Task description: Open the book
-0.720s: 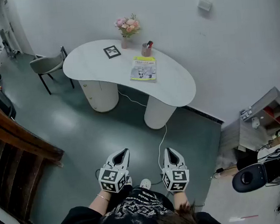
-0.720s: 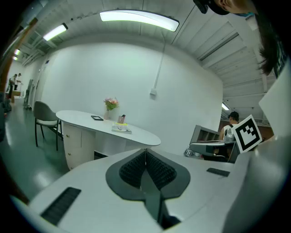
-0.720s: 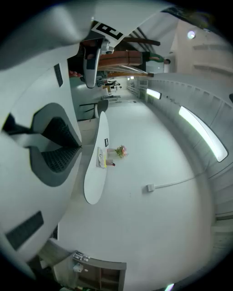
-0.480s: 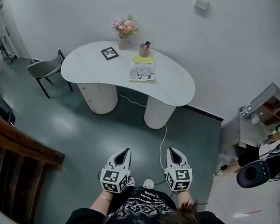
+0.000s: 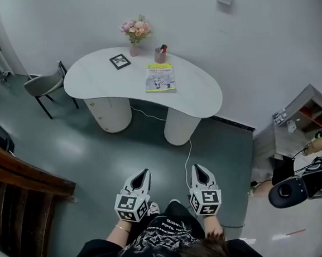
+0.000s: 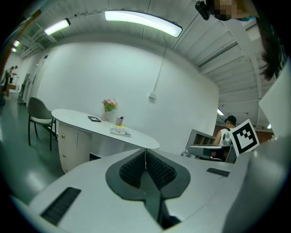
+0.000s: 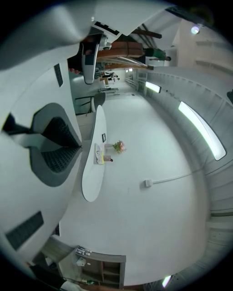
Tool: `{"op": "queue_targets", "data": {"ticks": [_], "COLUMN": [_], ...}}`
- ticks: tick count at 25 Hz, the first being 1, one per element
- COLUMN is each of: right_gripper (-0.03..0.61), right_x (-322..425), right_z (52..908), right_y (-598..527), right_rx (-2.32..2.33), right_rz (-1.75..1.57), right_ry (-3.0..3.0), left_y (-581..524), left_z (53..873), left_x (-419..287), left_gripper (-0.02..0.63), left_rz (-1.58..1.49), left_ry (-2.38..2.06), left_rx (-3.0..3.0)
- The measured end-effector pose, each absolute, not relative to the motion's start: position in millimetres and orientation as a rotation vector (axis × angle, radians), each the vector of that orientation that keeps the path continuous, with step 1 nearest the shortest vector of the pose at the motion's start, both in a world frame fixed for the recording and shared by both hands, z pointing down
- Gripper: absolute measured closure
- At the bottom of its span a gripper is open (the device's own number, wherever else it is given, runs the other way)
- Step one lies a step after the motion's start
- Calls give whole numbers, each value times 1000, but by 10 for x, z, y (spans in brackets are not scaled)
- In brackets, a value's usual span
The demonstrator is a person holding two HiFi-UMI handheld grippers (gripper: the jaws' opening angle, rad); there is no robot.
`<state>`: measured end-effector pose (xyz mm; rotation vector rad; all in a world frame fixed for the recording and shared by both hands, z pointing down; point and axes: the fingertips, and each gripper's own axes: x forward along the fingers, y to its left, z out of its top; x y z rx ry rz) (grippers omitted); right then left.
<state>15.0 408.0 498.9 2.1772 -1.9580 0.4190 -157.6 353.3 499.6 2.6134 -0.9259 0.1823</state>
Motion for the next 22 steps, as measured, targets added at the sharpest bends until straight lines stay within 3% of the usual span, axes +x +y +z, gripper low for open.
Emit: {"op": "queue_targets", "data": {"ticks": [8,22], "right_gripper": [551,551], "right_x": [123,669], "right_z": [5053,5135], "right_y": [3780,2526], "right_rx": [2112,1917], "right_rz": [394,391], "right_ry": [-2009,-2146], "left_y": [3300,2321], "left_z": [5170,5148], "left_x": [-1601,-774], "left_gripper": [589,589], "left_rz": [194,179], "left_ry": [-1012,-1064], "left_rx": [2563,2537]}}
